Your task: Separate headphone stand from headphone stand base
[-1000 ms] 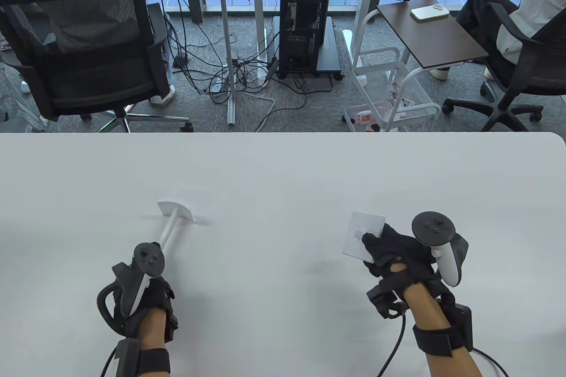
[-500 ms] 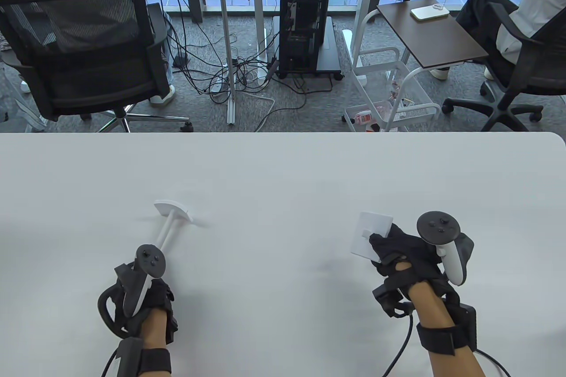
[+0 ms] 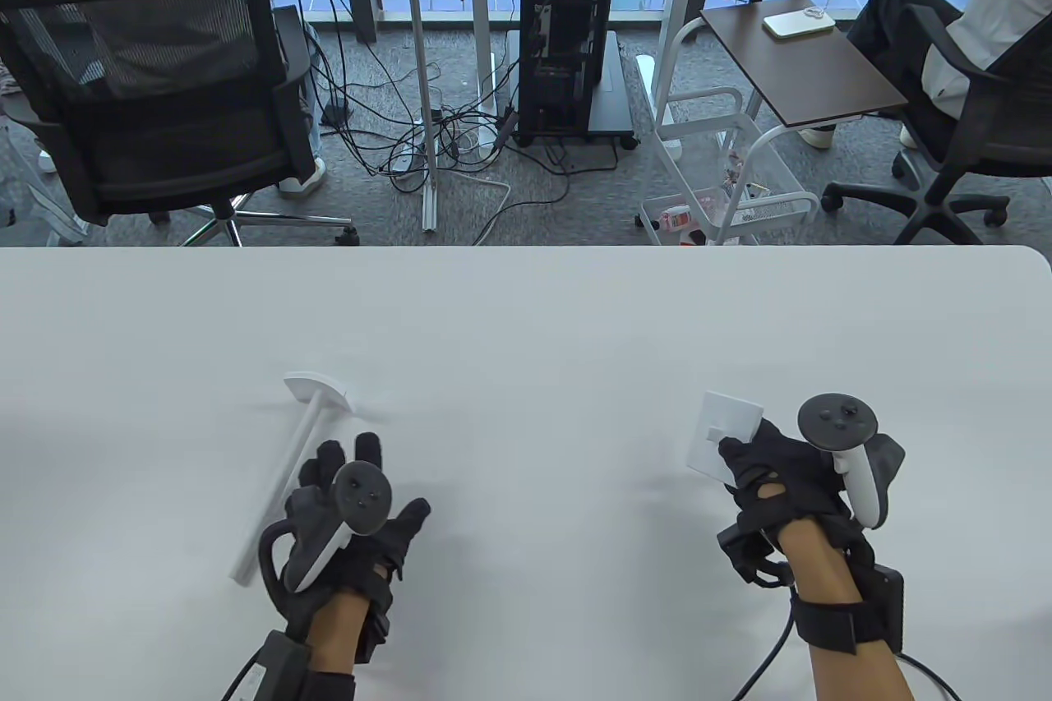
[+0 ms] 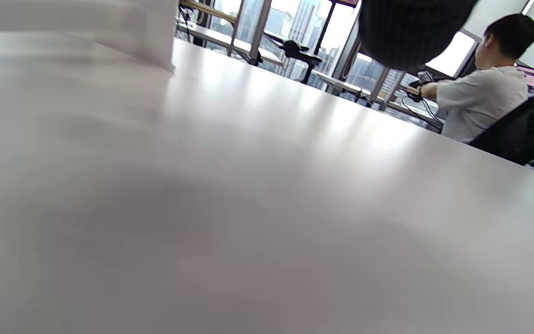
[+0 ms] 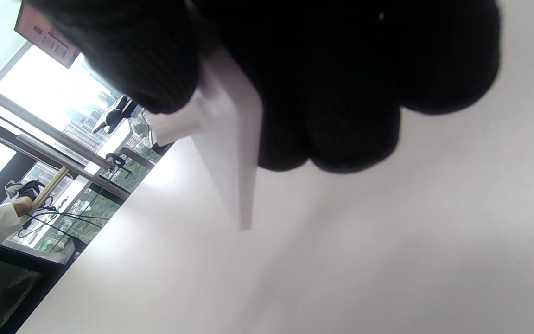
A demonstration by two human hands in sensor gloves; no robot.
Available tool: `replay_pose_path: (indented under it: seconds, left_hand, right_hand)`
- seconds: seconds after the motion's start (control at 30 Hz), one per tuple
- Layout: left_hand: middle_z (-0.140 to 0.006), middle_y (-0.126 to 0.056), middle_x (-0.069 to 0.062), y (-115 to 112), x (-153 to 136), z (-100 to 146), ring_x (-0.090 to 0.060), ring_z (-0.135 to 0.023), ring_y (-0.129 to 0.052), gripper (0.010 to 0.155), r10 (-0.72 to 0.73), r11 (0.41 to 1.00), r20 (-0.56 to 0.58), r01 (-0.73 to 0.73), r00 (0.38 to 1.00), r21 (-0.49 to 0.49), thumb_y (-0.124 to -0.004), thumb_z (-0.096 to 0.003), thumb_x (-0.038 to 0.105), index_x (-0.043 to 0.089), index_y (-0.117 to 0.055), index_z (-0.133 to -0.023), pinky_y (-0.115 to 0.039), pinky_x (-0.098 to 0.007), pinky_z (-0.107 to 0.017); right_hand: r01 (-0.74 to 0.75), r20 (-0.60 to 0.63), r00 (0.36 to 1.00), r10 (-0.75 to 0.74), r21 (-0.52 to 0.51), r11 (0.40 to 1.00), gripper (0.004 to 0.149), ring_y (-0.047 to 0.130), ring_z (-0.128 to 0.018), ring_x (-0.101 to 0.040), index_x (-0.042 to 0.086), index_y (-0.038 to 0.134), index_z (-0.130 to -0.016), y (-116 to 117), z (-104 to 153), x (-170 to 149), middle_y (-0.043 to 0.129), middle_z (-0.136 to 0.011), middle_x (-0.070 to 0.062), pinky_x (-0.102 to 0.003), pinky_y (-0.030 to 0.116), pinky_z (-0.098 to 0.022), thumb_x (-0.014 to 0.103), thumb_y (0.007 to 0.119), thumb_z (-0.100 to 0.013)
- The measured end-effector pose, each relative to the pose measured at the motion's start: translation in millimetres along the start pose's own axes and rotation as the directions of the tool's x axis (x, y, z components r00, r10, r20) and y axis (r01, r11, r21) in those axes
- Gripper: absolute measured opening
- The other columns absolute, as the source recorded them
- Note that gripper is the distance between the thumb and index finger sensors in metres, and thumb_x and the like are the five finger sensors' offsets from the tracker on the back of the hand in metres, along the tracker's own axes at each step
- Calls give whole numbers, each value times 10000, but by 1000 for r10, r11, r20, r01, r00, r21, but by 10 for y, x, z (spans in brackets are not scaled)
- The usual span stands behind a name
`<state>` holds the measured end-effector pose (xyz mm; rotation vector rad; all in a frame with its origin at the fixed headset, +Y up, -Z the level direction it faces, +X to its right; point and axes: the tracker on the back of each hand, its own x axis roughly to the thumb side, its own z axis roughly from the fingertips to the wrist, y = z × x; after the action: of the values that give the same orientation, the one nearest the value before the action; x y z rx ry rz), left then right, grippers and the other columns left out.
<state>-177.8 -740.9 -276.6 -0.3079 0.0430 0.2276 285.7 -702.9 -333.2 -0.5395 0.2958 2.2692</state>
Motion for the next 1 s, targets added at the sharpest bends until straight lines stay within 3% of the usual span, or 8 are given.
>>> replay_pose_path:
  seconds: [0.1,0.23,0.53,0.73,1.0]
  left_hand:
    - [-1131,-14,-152,-124,249,6,-502,-1092,-193,1007,-99,989,71,106,993,-100,-629,-362,765,328,-14,-1030,-342,-709,-729]
    - [-1141,-92,-154,-211,422,3,-493,-1094,-241,981,-136,985,122,148,983,-91,-642,-362,739,310,-88,-1049,-368,-702,-728]
    - [-1140,-143,-177,-309,388,-58,-500,-1084,-309,957,-136,975,92,150,986,-165,-648,-370,713,281,-143,-1058,-410,-689,-725]
    - [-1139,-151,-180,-304,389,-56,-500,-1083,-316,948,-150,973,88,163,985,-165,-648,-373,707,275,-162,-1063,-412,-688,-725]
    - [-1139,-150,-180,-287,380,-48,-503,-1081,-319,945,-155,973,82,166,985,-159,-648,-373,706,275,-169,-1064,-410,-688,-724]
  right_hand:
    - [13,-43,999,-14,-15,1000,639,969,-451,-382,88,571,-913,-64,-73,-114,945,-596,-196,-582,760,-410,352,857,-406]
    - [35,-117,992,-37,-16,999,632,971,-448,-379,84,580,-907,-103,-191,-310,947,-593,-194,-580,762,-408,348,859,-405]
    - [24,-261,965,-32,-31,999,666,979,-423,-345,78,569,-912,-75,-360,-569,950,-571,-179,-554,777,-395,369,870,-393]
    - [-93,-294,953,70,-66,993,656,976,-445,-326,93,621,-902,-57,-447,-685,958,-583,-192,-548,775,-411,374,897,-378]
    - [-255,-327,920,216,-82,963,636,984,-421,-330,92,692,-873,-40,-466,-602,970,-550,-180,-554,772,-414,421,906,-372]
